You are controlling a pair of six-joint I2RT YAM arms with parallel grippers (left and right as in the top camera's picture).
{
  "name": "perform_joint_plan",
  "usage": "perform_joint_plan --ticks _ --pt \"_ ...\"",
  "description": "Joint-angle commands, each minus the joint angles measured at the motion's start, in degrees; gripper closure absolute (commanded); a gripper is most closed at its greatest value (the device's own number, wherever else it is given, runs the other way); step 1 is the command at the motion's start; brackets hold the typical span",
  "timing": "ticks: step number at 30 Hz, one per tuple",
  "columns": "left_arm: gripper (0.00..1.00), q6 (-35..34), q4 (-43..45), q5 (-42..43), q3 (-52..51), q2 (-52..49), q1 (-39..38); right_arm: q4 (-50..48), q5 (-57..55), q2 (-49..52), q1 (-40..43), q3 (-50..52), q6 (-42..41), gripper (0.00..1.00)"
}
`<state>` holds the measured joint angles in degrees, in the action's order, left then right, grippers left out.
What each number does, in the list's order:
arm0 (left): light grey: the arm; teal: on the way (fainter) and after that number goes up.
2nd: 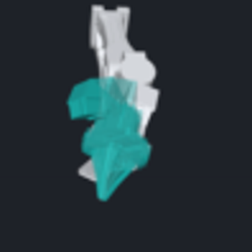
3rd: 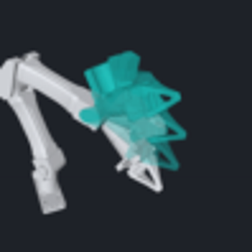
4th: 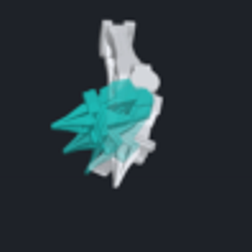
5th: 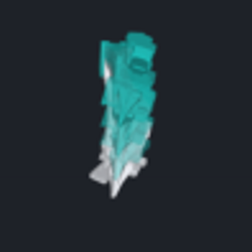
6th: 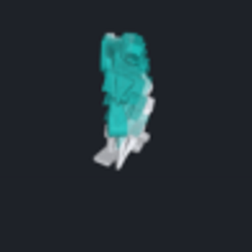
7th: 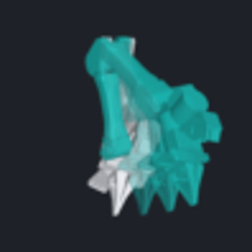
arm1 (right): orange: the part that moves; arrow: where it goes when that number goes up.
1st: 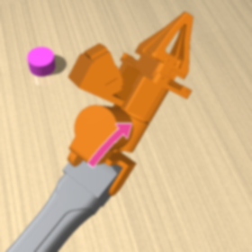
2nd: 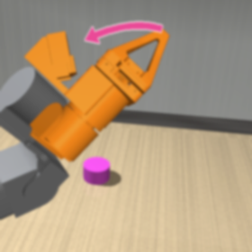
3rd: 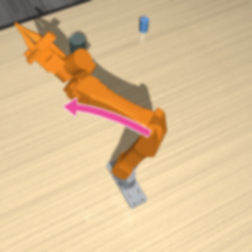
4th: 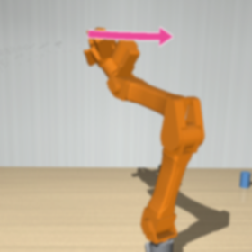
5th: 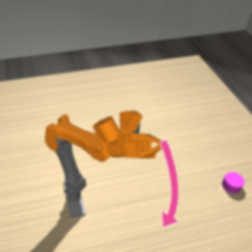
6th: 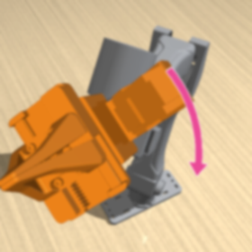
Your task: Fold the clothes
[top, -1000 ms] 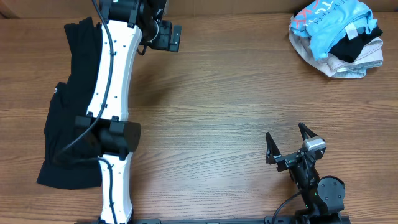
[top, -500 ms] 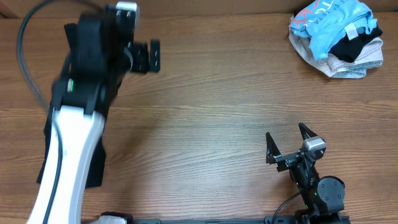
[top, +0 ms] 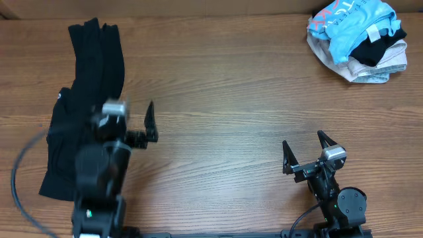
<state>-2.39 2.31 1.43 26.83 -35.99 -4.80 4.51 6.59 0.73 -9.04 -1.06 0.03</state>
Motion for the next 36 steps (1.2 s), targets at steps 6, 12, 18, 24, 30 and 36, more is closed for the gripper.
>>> perform_joint_plan --ticks 6,12,18,24,30,36 --pt "0.00 0.7 3.5 3.1 -15.8 20.5 4.9 -0.3 -0.5 -0.6 0.0 0.6 0.2 0.00" --pt "0.00 0.7 3.6 3.0 -21.8 29.4 5.7 -0.3 -0.5 -0.6 0.0 0.6 0.2 0.00" --pt "0.00 0.7 -0.1 3.1 -24.9 34.9 5.9 -0.3 -0.5 -0.6 0.0 0.6 0.2 0.00" --pt "0.00 0.7 -3.4 4.7 -26.6 35.8 7.2 -0.3 -0.5 -0.6 0.0 0.6 0.2 0.00" --pt "0.00 0.5 -6.3 5.2 -26.6 35.8 8.8 -0.3 -0.5 -0.6 0.0 0.6 0.2 0.00" --pt "0.00 0.5 -6.2 5.0 -26.6 35.7 8.8 -0.3 -0.5 -0.6 0.0 0.6 0.2 0.00"
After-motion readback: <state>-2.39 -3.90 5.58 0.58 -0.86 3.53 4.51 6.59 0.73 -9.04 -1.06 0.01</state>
